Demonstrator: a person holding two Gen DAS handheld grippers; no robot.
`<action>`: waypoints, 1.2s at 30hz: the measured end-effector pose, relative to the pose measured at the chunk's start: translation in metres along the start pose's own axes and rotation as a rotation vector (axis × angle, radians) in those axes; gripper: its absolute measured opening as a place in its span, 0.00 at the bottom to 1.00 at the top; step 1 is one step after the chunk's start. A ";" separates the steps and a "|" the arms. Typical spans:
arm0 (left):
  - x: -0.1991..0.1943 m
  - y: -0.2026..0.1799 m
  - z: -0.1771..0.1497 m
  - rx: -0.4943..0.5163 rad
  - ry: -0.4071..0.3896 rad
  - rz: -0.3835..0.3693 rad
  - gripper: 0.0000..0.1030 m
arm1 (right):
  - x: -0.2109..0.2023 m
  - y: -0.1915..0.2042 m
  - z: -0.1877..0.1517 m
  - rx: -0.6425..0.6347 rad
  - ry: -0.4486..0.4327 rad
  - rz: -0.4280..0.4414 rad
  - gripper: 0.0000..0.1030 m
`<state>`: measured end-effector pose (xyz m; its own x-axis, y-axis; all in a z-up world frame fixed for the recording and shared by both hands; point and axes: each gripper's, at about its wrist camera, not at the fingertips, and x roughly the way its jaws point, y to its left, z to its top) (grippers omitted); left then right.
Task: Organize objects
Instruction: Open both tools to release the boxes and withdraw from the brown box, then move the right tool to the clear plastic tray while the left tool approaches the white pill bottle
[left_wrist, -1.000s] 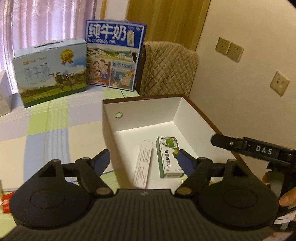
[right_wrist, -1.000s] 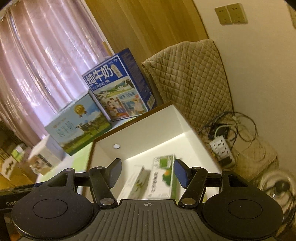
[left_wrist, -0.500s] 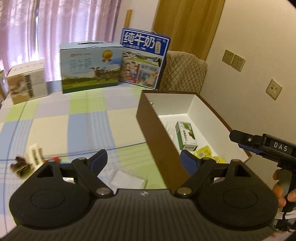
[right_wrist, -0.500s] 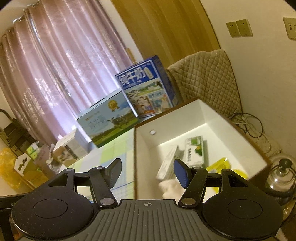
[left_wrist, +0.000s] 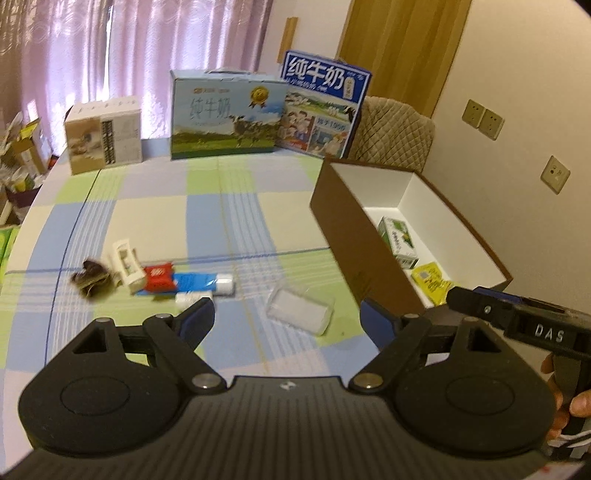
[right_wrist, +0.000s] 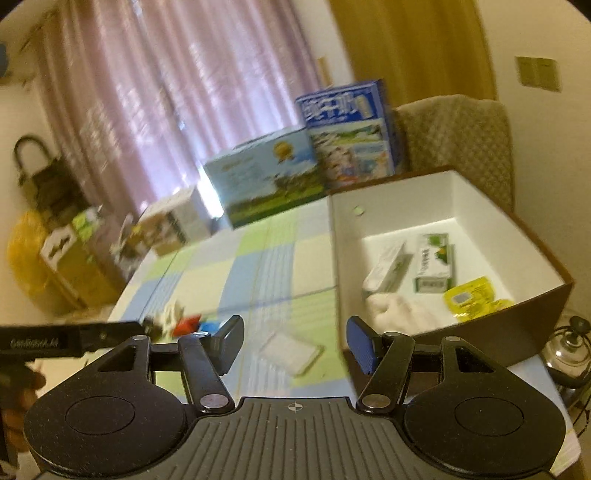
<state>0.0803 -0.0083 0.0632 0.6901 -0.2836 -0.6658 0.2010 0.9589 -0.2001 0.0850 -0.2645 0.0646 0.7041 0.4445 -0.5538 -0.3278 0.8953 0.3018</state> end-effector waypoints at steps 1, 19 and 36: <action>0.000 0.003 -0.003 -0.003 0.005 0.004 0.81 | 0.002 0.004 -0.006 -0.012 0.014 0.009 0.58; 0.029 0.057 -0.029 -0.083 0.098 0.096 0.81 | 0.090 0.050 -0.042 -0.195 0.153 0.062 0.58; 0.093 0.079 -0.016 -0.106 0.161 0.168 0.81 | 0.195 0.043 -0.034 -0.288 0.210 -0.050 0.61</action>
<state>0.1495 0.0415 -0.0259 0.5867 -0.1257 -0.8000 0.0128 0.9892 -0.1460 0.1871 -0.1387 -0.0564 0.5885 0.3701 -0.7188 -0.4817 0.8745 0.0558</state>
